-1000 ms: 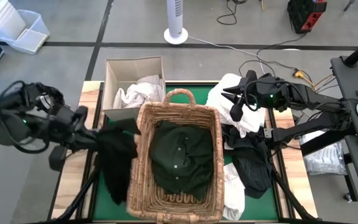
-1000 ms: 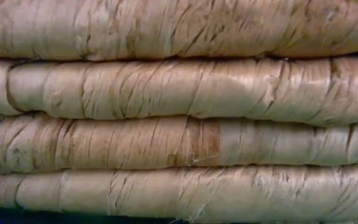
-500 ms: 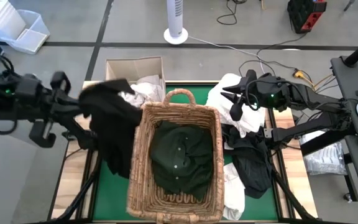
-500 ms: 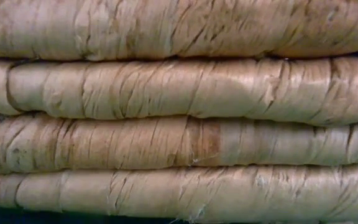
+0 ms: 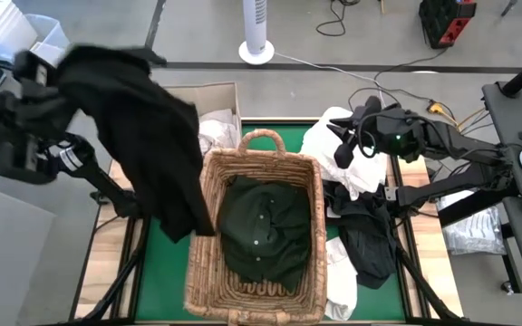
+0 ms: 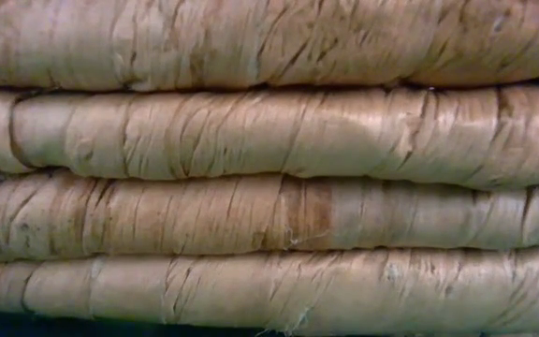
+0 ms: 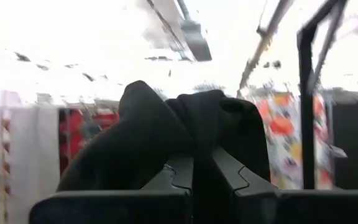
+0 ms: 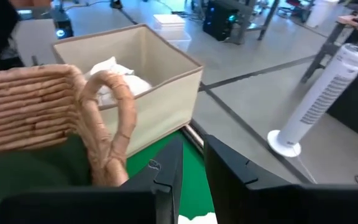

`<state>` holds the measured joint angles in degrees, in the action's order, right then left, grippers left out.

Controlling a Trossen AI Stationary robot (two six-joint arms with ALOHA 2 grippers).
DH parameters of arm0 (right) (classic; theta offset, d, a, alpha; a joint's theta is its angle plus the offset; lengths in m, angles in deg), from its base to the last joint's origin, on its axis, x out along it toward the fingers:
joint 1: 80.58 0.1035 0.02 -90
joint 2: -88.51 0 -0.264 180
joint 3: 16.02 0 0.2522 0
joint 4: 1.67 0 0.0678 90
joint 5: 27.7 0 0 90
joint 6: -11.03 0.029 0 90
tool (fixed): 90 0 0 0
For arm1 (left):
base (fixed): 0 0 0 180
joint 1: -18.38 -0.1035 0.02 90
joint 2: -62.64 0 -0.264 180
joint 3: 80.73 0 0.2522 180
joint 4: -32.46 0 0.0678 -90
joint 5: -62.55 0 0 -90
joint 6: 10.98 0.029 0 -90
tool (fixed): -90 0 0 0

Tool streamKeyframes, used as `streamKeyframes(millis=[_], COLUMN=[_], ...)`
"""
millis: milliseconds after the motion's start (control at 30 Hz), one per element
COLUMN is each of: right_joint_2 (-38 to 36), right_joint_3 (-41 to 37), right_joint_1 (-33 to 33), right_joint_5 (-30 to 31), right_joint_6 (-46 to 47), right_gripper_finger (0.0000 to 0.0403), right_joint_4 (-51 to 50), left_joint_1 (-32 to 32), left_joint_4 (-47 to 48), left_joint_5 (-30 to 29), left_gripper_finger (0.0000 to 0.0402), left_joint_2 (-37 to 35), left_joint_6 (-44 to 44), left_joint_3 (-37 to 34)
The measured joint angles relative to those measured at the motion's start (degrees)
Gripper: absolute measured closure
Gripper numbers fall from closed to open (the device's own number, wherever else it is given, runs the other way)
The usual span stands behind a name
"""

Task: Pick & Place Cloths
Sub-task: Put the black shirt into the brown basket

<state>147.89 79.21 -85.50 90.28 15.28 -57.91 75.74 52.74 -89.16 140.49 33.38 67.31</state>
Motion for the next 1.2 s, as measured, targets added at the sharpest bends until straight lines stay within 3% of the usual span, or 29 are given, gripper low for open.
streamKeyframes(millis=[233,467,800,1200], right_joint_2=[-1.27,-4.99,-6.82,-5.77], right_joint_3=[0.72,1.68,1.70,1.70], right_joint_1=[-0.66,-0.75,-0.75,-0.75], right_joint_5=[4.15,5.16,5.12,5.07], right_joint_6=[0.15,-0.96,-2.08,-1.92], right_gripper_finger=[0.0349,0.0359,0.0360,0.0364], right_joint_4=[0.09,4.03,7.45,7.23], left_joint_1=[-1.33,-7.51,-21.57,-34.24], left_joint_4=[-12.62,-12.99,-10.98,-10.79], left_joint_5=[13.64,14.08,15.34,34.36], left_gripper_finger=[0.0401,0.0401,0.0401,0.0401], left_joint_2=[0.66,1.64,6.62,10.70], left_joint_6=[9.06,8.38,1.31,-14.17], left_joint_3=[0.00,0.00,-0.07,0.00])
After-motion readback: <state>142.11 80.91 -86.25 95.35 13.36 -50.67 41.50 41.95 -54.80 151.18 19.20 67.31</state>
